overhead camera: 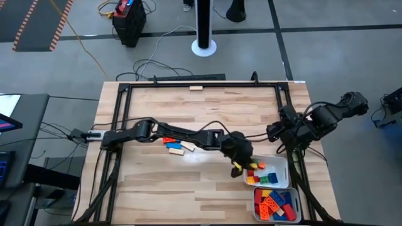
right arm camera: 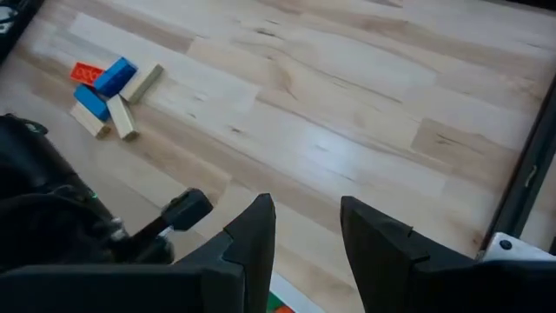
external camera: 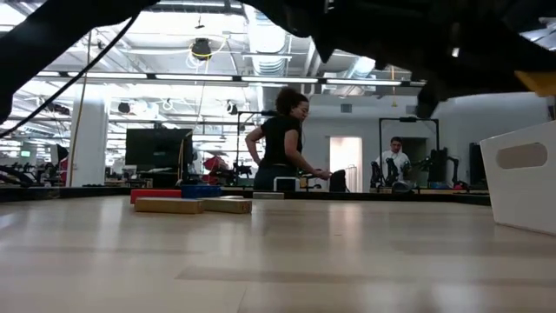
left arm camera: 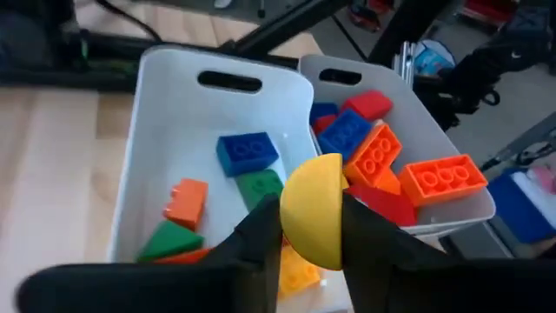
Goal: Sort blocks by size
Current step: Put the small yellow block into the white bin, then put the big blue game piece into the gray bin
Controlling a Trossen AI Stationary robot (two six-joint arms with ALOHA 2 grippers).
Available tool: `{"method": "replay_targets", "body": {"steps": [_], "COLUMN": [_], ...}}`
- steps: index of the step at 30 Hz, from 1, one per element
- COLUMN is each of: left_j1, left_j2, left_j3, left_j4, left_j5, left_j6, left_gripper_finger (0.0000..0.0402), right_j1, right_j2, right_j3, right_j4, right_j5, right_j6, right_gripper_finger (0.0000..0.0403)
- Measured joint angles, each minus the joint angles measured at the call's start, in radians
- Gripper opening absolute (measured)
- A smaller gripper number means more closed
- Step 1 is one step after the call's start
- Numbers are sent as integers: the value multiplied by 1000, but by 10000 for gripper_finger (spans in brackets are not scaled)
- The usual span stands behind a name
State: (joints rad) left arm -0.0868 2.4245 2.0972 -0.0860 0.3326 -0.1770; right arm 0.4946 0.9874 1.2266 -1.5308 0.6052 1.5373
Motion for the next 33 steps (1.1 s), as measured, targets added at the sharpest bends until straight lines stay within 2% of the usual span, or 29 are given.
{"method": "replay_targets", "body": {"steps": [2, 5, 7, 10, 13, 16, 18, 21, 24, 28, 33], "left_j1": [0, 11, 27, 66, 96, 101, 105, 113, 132, 172, 214], "left_j2": [5, -1, -24, -81, -145, -187, -219, -305, -416, -598, -798], "left_j3": [8, 10, 10, 11, 11, -8, -74, -246, -447, -698, -914], "left_j4": [-22, -45, -123, -282, -520, -738, -786, -765, -727, -674, -670], "left_j5": [2, 1, 9, 4, -47, -133, -125, -108, -110, -127, -286], "left_j6": [-19, -24, -18, 24, 137, 260, 282, 274, 200, 8, -259], "left_gripper_finger": [117, 199, 244, 279, 279, 258, 240, 214, 195, 186, 189], "right_j1": [0, 1, 1, 1, 1, 1, 2, 2, 3, 2, 3], "right_j2": [0, 0, 0, 0, 0, 0, 0, 4, 1, 5, 2], "right_j3": [0, 0, 0, 0, 0, 0, 0, 0, 0, 0, 0], "right_j4": [-1, -1, -2, -2, -3, -6, -4, 12, 14, 27, 26], "right_j5": [0, 1, 2, 4, 7, 17, 33, 52, 52, 53, 53], "right_j6": [0, 0, -2, -18, -24, -30, -32, -48, -65, -69, -74], "right_gripper_finger": [159, 159, 159, 159, 159, 159, 159, 159, 159, 159, 159]}}
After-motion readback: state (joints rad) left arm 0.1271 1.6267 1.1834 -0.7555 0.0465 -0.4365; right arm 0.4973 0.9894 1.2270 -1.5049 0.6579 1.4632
